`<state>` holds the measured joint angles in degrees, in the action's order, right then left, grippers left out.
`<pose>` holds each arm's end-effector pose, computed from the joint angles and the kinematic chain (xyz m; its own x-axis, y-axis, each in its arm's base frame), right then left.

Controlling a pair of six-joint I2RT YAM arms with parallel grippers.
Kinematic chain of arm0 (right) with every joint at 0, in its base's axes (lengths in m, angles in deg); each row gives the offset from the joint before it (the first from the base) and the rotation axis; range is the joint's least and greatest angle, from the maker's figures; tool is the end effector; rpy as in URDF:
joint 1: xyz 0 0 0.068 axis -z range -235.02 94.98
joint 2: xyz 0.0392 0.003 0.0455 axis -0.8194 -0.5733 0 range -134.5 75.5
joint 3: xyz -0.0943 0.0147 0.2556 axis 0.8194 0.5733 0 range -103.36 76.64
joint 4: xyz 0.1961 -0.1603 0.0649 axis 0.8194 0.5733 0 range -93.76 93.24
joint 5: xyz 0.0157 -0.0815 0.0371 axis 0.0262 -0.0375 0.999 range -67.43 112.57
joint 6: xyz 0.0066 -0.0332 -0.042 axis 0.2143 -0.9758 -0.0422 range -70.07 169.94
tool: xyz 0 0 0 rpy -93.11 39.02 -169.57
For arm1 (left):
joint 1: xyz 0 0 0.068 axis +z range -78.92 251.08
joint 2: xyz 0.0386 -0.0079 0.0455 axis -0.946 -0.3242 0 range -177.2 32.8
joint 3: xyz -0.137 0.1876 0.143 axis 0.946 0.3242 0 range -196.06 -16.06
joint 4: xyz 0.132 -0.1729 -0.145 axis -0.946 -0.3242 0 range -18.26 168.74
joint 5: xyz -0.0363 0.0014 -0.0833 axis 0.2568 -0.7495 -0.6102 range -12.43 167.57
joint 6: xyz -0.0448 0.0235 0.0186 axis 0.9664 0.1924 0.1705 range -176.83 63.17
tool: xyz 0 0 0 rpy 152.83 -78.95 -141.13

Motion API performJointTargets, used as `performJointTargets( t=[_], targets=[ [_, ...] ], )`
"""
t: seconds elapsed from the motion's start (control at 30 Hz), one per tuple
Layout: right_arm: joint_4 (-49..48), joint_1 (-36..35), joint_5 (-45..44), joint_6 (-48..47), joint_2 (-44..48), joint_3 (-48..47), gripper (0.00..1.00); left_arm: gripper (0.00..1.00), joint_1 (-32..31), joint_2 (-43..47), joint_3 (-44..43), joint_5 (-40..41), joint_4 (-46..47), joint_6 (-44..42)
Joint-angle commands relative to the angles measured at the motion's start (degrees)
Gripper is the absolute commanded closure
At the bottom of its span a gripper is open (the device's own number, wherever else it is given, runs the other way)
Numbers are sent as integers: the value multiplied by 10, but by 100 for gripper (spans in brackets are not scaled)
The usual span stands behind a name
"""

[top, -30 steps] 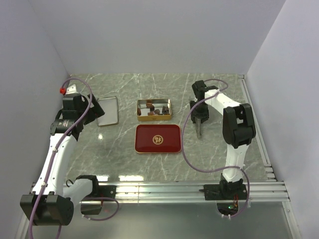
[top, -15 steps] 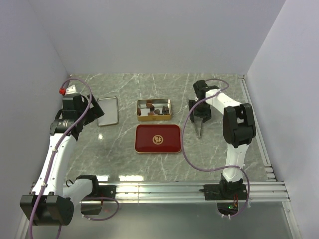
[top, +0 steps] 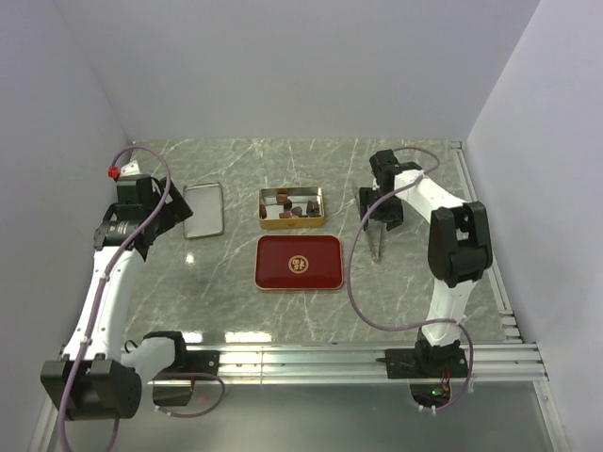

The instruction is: Pack the chocolate

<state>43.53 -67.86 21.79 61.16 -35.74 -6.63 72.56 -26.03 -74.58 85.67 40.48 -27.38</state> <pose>0.3785 0.0857 0.1917 -0.9674 -0.0208 -0.2522 -0.0310 0.9988 0.0366 0.2138 0.0107 0.3299 -0.4760 -0.4992 -0.7240 -0.4245 0.8514 -0.3080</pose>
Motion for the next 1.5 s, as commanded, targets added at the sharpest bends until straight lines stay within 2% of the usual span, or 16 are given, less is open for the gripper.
performJointTargets(
  t=[0.0, 0.3, 0.53, 0.63, 1.47],
  targets=[
    [-1, 7, 6, 0, 77, 6, 26, 1, 11, -33, -26, 23, -1, 10],
    [13, 9, 40, 10, 183, 17, 28, 5, 57, -129, -43, 25, 28, 16],
    [22, 9, 60, 20, 247, 8, 28, 31, 70, -228, -64, 12, 52, 18],
    [28, 10, 64, 22, 257, -1, 29, 35, 69, -262, -76, 16, 56, 23],
    [25, 8, 88, 24, 279, 15, 30, 40, 40, -451, -164, 53, 40, -33]
  ],
)
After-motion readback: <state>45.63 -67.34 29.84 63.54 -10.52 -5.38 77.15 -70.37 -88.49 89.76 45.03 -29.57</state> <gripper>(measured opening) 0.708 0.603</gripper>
